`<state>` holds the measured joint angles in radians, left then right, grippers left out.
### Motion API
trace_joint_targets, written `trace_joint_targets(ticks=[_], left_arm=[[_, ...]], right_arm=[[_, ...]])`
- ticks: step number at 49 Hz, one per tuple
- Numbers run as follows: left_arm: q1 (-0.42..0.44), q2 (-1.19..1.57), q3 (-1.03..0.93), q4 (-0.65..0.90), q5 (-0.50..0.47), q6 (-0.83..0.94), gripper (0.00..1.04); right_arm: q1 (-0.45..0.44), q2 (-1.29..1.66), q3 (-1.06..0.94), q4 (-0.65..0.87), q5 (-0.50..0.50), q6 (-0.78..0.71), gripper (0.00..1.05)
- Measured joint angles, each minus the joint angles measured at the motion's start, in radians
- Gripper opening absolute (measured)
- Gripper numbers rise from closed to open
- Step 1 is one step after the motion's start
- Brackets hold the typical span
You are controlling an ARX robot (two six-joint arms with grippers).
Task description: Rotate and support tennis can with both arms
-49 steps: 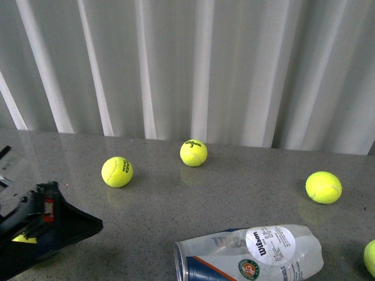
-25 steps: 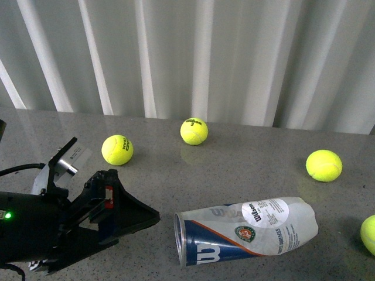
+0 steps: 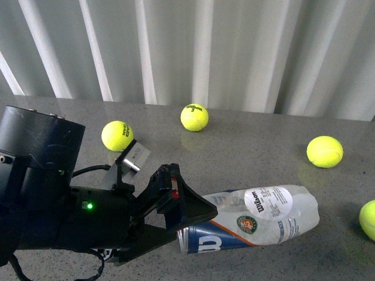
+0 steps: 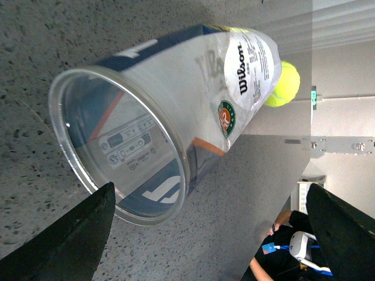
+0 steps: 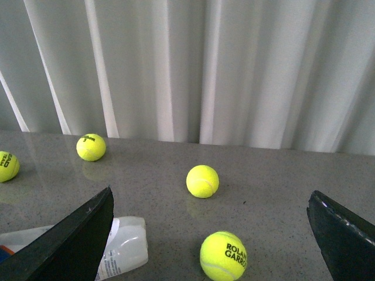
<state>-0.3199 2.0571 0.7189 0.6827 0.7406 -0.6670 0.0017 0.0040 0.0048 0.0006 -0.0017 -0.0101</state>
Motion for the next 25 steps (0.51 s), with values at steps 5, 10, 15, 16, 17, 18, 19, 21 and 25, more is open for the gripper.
trace_joint_targets(ticks=[5,10,15,16,17,18,19,21,25], left_arm=[[-0.030,0.029,0.010,0.052,0.006,-0.048,0.98],[-0.046,0.058,0.013,0.121,0.029,-0.092,0.98],[-0.052,0.101,0.029,0.177,0.023,-0.145,0.98],[-0.053,0.108,0.032,0.179,0.019,-0.153,0.98],[-0.053,0.111,0.034,0.180,0.019,-0.156,0.98],[-0.053,0.117,0.037,0.183,0.018,-0.167,0.98],[-0.053,0.123,0.039,0.188,0.018,-0.172,0.98],[-0.055,0.134,0.041,0.197,0.013,-0.184,0.96],[-0.056,0.146,0.045,0.209,0.005,-0.210,0.80]], right_arm=[[0.000,0.000,0.000,0.000,0.000,0.000,0.98],[0.000,0.000,0.000,0.000,0.000,0.000,0.98],[0.000,0.000,0.000,0.000,0.000,0.000,0.98],[0.000,0.000,0.000,0.000,0.000,0.000,0.98],[0.000,0.000,0.000,0.000,0.000,0.000,0.98],[0.000,0.000,0.000,0.000,0.000,0.000,0.98],[0.000,0.000,0.000,0.000,0.000,0.000,0.98],[0.000,0.000,0.000,0.000,0.000,0.000,0.98],[0.000,0.000,0.000,0.000,0.000,0.000,0.98]])
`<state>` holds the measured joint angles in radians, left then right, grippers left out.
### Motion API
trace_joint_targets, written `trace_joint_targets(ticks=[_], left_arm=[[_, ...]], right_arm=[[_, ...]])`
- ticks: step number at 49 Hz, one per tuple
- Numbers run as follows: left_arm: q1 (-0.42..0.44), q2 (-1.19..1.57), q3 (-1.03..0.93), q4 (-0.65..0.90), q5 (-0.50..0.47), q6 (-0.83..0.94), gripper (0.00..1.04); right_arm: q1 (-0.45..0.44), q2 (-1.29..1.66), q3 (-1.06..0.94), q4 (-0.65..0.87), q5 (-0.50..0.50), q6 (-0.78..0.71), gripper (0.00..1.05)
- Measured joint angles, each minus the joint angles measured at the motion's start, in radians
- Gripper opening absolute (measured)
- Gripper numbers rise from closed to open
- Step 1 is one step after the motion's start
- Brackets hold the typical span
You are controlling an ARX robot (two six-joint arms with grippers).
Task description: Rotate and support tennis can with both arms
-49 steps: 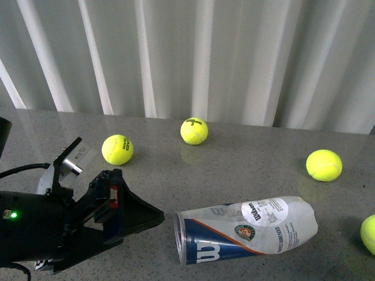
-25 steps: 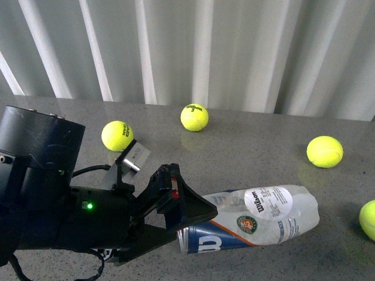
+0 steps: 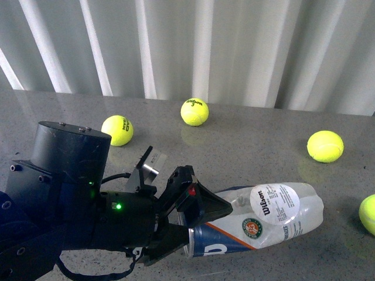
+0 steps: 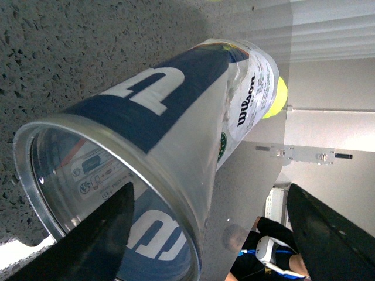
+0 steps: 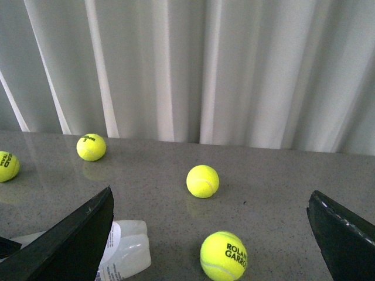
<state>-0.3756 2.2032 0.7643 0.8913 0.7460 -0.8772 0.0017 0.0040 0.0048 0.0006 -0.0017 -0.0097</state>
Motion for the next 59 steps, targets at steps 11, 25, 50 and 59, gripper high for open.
trace_joint_targets(ticks=[11,25,50,59], left_arm=[[-0.005,0.006,0.003,0.065,-0.013,-0.074,0.35],[-0.005,-0.024,-0.021,0.151,-0.023,-0.154,0.04],[0.068,-0.416,0.630,-1.339,-0.246,0.654,0.04],[-0.015,-0.284,1.079,-1.912,-0.538,1.081,0.04]], right_arm=[[0.000,0.000,0.000,0.000,0.000,0.000,0.98],[0.000,0.000,0.000,0.000,0.000,0.000,0.98],[0.000,0.000,0.000,0.000,0.000,0.000,0.98],[0.000,0.000,0.000,0.000,0.000,0.000,0.98]])
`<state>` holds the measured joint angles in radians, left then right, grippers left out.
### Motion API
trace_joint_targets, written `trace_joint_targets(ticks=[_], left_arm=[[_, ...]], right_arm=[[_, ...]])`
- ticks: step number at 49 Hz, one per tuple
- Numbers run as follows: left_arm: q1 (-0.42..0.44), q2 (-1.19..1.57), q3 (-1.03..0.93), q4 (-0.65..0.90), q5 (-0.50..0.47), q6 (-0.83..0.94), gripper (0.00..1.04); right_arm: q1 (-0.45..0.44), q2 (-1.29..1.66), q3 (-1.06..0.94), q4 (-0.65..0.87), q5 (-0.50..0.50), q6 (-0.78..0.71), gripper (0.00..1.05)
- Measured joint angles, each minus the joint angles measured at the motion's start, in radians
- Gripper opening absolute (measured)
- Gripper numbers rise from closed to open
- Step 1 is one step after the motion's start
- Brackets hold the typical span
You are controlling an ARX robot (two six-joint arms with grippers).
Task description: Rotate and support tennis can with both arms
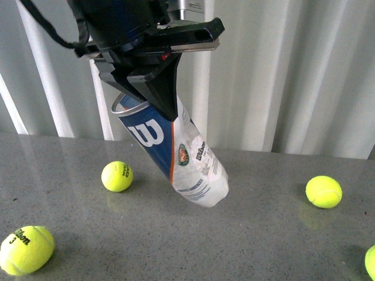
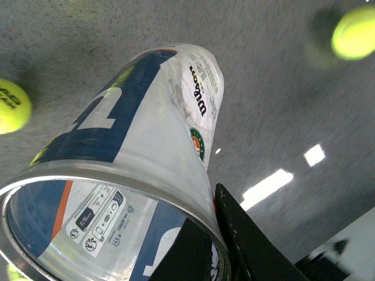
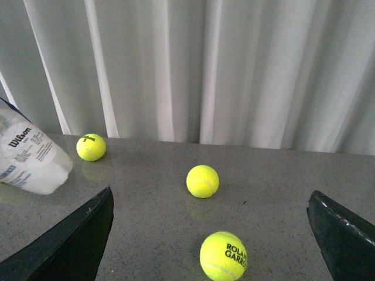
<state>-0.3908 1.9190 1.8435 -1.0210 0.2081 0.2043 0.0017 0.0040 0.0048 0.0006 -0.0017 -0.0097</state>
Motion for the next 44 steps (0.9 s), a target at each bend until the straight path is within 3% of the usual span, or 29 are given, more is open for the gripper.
trace_joint_targets(ticks=[9,20,41,44], left_arm=[[-0.098,0.097,0.208,-0.217,-0.165,0.216,0.04],[-0.211,0.175,0.170,-0.195,-0.253,0.303,0.04],[-0.188,0.284,0.196,-0.130,-0.332,0.336,0.04],[-0.189,0.285,0.195,-0.129,-0.328,0.334,0.12]], right_arm=[[0.000,0.000,0.000,0.000,0.000,0.000,0.98],[0.000,0.000,0.000,0.000,0.000,0.000,0.98],[0.000,0.000,0.000,0.000,0.000,0.000,0.98],[0.000,0.000,0.000,0.000,0.000,0.000,0.98]])
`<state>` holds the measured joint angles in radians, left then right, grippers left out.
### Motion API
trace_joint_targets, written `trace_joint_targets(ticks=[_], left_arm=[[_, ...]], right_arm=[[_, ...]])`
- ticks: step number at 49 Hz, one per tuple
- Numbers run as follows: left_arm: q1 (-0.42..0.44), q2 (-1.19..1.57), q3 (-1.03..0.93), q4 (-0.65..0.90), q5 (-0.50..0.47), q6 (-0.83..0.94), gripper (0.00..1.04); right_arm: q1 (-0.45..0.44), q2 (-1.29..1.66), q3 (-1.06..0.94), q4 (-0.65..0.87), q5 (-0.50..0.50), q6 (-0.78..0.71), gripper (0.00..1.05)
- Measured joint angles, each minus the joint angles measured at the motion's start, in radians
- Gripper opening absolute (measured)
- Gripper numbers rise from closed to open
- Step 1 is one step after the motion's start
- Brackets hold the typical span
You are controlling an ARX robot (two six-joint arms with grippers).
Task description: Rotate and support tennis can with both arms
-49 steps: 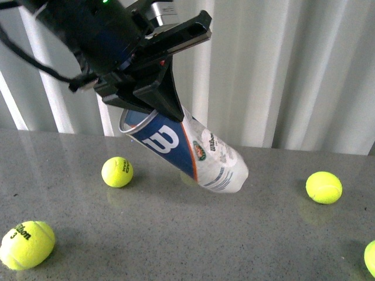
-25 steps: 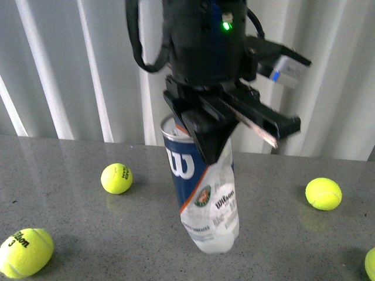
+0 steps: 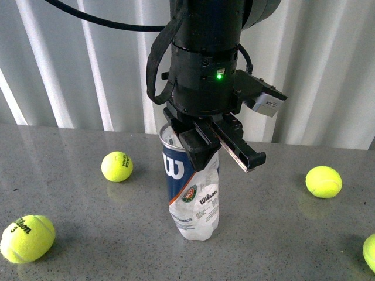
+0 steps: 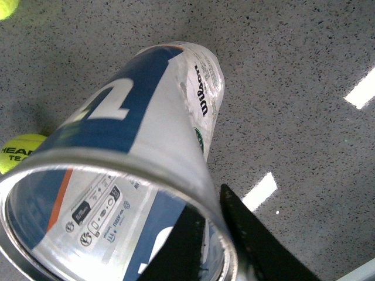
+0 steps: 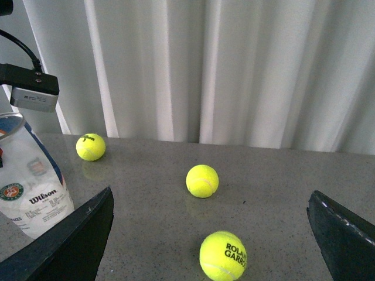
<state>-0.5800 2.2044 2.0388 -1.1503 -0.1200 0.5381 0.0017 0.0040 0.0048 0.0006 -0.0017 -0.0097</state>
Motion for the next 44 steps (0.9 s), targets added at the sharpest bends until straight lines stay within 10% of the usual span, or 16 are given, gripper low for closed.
trace_joint_targets(ticks=[26,44], left_arm=[[-0.020,-0.034,0.055,0.032,0.121,-0.127,1.00],[-0.011,-0.281,-0.172,0.382,0.208,-0.492,0.98]], right_arm=[[0.000,0.000,0.000,0.000,0.000,0.000,0.98],[0.000,0.000,0.000,0.000,0.000,0.000,0.98]])
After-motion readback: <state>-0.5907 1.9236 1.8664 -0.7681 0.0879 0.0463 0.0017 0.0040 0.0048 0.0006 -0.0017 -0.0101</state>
